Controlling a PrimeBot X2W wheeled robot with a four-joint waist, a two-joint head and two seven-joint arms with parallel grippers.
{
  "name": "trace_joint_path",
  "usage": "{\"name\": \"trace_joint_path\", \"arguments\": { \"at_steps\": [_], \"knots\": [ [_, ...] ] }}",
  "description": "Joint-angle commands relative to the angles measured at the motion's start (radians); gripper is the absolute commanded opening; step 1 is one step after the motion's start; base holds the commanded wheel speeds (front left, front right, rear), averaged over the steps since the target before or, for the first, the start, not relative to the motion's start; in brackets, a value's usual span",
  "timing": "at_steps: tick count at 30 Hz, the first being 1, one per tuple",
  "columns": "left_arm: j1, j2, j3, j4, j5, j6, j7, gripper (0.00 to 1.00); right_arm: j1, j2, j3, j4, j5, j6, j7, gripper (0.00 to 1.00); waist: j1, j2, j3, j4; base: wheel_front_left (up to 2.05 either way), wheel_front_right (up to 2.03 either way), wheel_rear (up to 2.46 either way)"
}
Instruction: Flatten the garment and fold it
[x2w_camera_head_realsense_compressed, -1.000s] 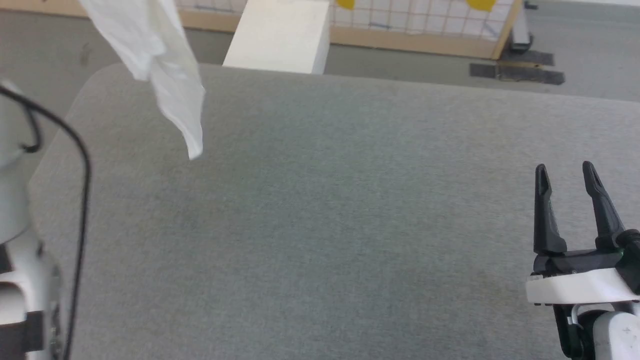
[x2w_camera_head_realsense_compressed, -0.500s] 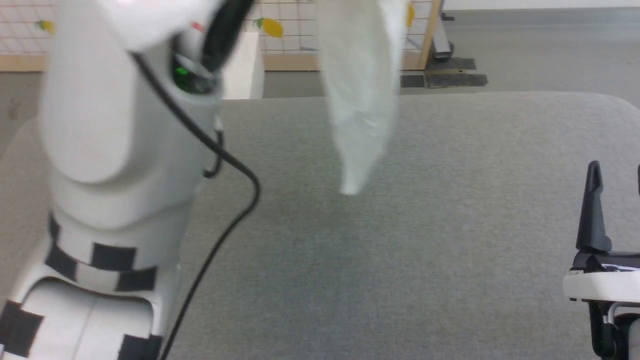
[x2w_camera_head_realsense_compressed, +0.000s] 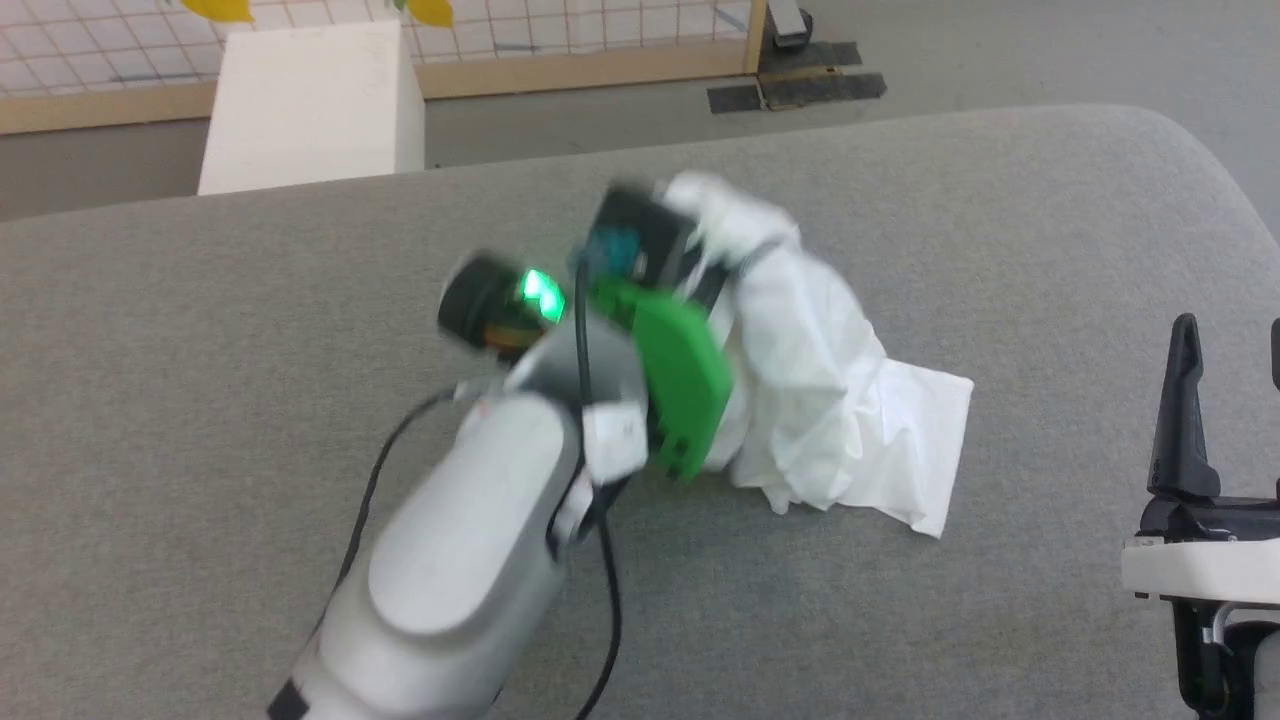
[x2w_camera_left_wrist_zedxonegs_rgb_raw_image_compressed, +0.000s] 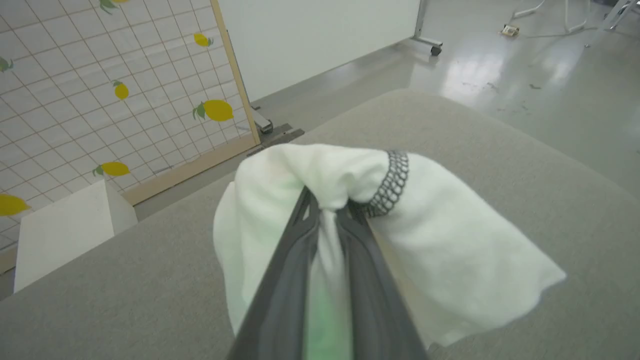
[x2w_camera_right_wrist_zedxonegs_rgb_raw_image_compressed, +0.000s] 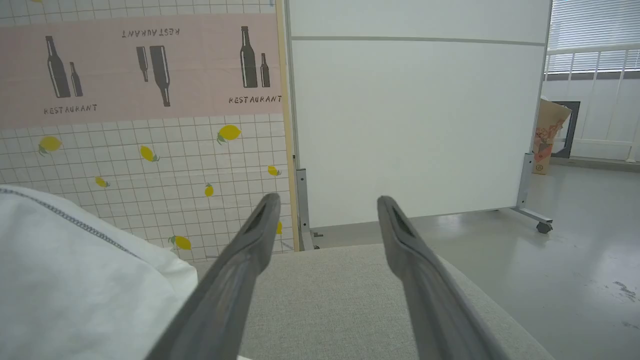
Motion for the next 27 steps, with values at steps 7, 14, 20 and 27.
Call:
{"name": "trace_joint_path", "arguments": {
  "at_steps": [7, 14, 20, 27],
  "knots": [
    [0.212, 0.051, -0.053, 0.16, 0.022, 0.031, -0.051, 0.0, -0.009, 0.001, 0.017, 0.006, 0.002, -0.002, -0.006, 1.0, 0.0001, -0.0001, 0.038, -0.02, 0.0, 0.0, 0.0],
    [0.253, 0.004, 0.013, 0.15, -0.029, 0.07, -0.253, 1.0, -0.01, 0.001, 0.022, 0.019, -0.004, -0.002, -0.006, 1.0, 0.0001, -0.0001, 0.024, 0.013, 0.0, 0.0, 0.0],
    [0.321, 0.061, 0.156, -0.052, -0.061, 0.136, -0.419, 1.0, 0.014, 0.001, 0.014, 0.029, -0.011, -0.002, -0.006, 1.0, 0.0001, -0.0001, -0.026, 0.031, 0.0, 0.0, 0.0],
    [0.555, 0.22, 0.252, -0.294, 0.074, 0.251, -0.602, 1.0, 0.063, 0.001, 0.014, 0.034, -0.005, -0.002, -0.006, 1.0, 0.0001, -0.0001, -0.062, 0.033, 0.0, 0.0, 0.0]
  ]
}}
